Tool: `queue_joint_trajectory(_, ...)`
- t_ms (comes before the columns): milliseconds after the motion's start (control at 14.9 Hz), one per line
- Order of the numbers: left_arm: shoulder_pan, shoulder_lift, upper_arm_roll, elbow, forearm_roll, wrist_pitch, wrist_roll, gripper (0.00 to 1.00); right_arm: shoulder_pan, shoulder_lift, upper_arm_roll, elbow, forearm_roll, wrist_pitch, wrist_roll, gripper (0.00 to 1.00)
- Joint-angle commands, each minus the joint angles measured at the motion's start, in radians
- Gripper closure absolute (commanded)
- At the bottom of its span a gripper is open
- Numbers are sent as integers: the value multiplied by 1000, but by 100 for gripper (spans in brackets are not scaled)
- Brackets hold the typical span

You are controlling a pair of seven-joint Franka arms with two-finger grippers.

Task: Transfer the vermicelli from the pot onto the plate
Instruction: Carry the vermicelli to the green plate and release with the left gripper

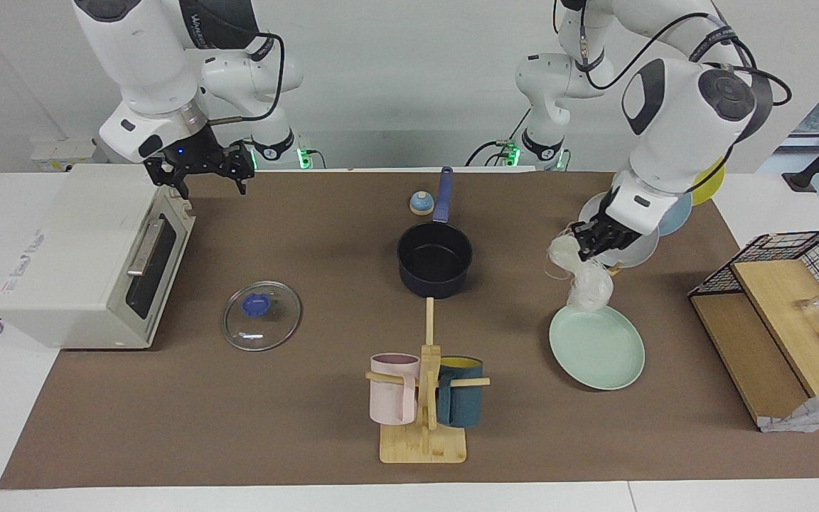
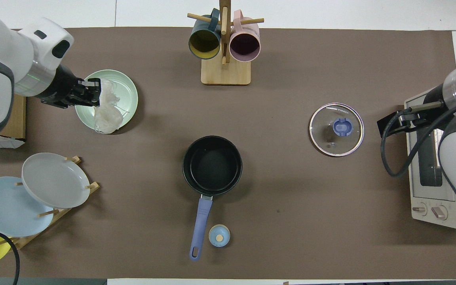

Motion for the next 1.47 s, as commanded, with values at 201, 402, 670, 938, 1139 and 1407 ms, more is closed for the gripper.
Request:
queue_joint_trajectory(201,63,41,-7,-151,-15,247,154,100,-17,-8,4,-15,10,-1,4,0)
queue_joint_trajectory(402,72,41,-7,-266,-14,393,190,100,-20,-8,4,-18,10,1,4,0)
queue_joint_trajectory(670,92,91,-7,-269,-14,447,251,100,-24,-8,-4,-18,10,4,4,0)
queue_joint_trajectory(938,81,165,-5,-268,-6,535,274,100,-29,-7,1,-10,7,-8,10,0)
queue_joint_trajectory(1139,88,167,-5,-268,-6,526,322,100,-29,-17,2,-17,-1,-21,12,0)
queue_joint_trajectory(1407,78,133,-2,-243,-6,437,319,0,-31,-25,7,-18,-5,-30,12,0)
